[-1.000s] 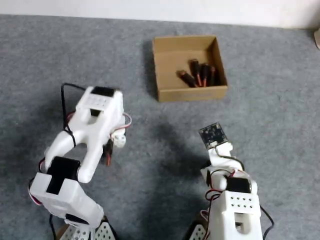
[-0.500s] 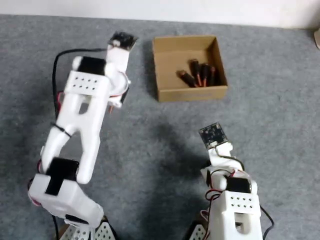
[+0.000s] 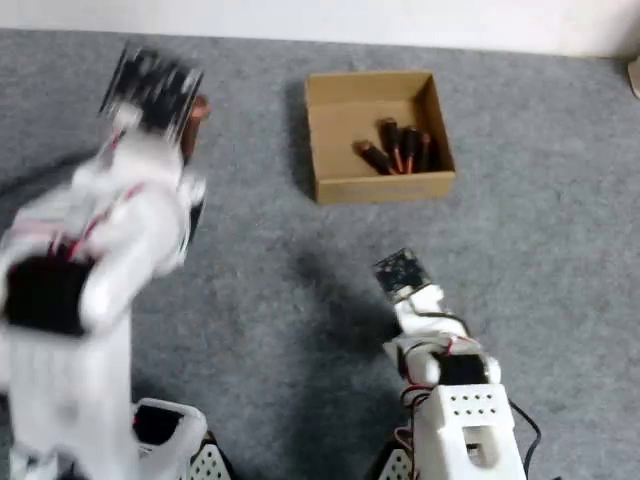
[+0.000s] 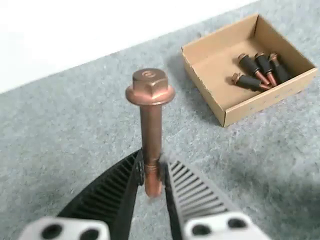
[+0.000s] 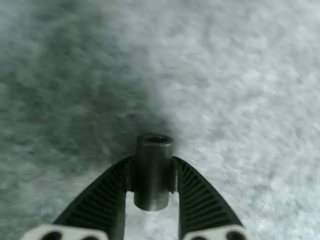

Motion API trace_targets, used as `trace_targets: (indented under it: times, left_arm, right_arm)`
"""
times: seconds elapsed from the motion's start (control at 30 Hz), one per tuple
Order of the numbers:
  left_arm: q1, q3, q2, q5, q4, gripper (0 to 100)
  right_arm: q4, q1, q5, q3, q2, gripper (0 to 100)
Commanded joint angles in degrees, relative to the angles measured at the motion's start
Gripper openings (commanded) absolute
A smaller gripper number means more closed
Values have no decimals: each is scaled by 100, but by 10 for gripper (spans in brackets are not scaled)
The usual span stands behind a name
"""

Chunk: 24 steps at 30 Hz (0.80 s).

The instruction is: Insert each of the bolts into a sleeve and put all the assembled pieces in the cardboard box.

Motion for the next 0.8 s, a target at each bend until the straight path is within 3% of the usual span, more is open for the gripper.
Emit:
trace_targets:
  times: [0.0, 0.17, 0.33, 0.47, 0.57, 0.77]
  left_arm:
    - [31, 1033, -1745, -9, -44, 5]
    - [31, 2958, -4084, -9, -44, 5]
    - [22, 4831, -5965, 0, -26, 5]
    - [66, 5719, -5877, 9, -281, 5]
    - [242, 6457, -5824, 325, -1925, 5]
    - [1015, 8558, -5895, 2497, -6708, 5]
  right_arm:
    - [-286, -743, -281, -277, -75, 6]
    - [-286, -1323, -686, -673, -312, 6]
    - [-207, -1437, -958, -664, -1851, 6]
    - [629, -1437, -949, -171, -3723, 5]
    - [1042, -1473, -958, -233, -3811, 5]
    - [444, -2044, -1037, -558, -3881, 5]
